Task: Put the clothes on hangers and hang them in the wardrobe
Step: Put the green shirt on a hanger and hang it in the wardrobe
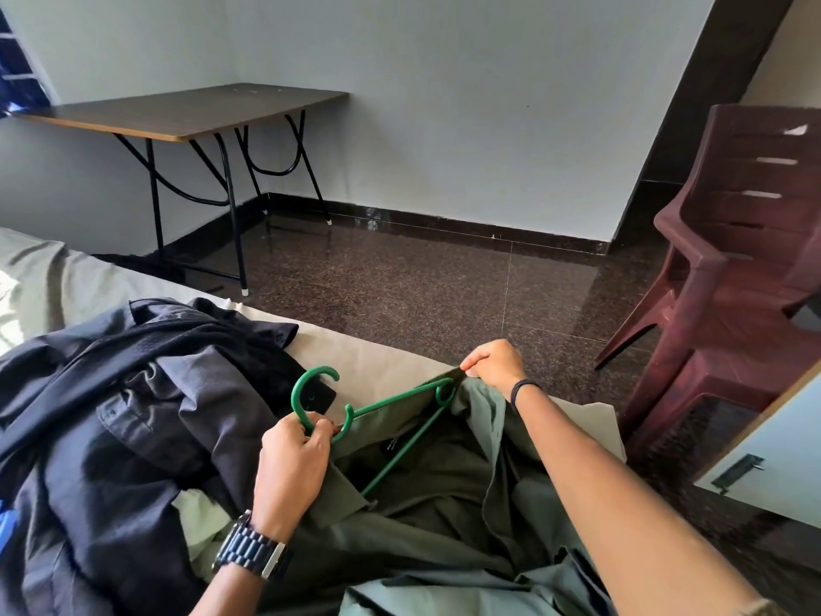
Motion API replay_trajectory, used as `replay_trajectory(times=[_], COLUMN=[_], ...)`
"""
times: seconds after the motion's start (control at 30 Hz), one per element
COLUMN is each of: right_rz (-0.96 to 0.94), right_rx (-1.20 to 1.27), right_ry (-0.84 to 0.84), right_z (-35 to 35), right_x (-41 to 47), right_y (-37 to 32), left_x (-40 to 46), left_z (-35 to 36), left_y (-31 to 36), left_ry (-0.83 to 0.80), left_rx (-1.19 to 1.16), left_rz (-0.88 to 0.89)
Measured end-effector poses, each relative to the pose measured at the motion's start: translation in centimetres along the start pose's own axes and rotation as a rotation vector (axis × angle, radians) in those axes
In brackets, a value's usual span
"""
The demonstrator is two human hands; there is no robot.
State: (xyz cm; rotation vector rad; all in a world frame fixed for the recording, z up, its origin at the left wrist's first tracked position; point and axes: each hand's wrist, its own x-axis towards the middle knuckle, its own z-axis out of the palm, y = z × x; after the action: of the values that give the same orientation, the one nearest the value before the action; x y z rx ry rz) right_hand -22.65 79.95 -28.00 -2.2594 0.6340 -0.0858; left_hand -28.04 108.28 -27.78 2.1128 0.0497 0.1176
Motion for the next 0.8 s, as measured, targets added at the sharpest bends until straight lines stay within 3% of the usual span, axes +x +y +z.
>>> replay_trajectory(times=[0.1,0.27,0.37,0.53,0.7,0.8], right_rz=[-0.054,-0.14,-0.191,-0.171,-0.103,-0.17], right_rx=[-0.006,0.05,0.045,0.112,0.401,0.329], right_ry=[0.051,0.085,-0.035,-0.43,-0.5,-0.477], right_z=[-0.3,0.1,-0.2,-1.4,-3.8,-6.1], right_x=[0.2,-0.9,-2.8,-6.6,-9.4,-11.0], right_y=[-0.6,-2.5,-4.2,-5.0,-5.5,-6.5], left_x=[0.1,0.5,0.9,2.3,1.9,1.4], left_z=[0.5,1.8,2.4,1.7,1.0,0.4], left_y=[0.1,0.1,0.2,1.8,6.3,9.7], left_ry=[-0.037,-0.253,-0.243,-0.123,-0.104,-0.121], left_rx=[0.069,0.367,0.273,0.107,0.016,-0.046], left_rz=[0.003,0.009,-0.025,-0.054,0.041,0.132])
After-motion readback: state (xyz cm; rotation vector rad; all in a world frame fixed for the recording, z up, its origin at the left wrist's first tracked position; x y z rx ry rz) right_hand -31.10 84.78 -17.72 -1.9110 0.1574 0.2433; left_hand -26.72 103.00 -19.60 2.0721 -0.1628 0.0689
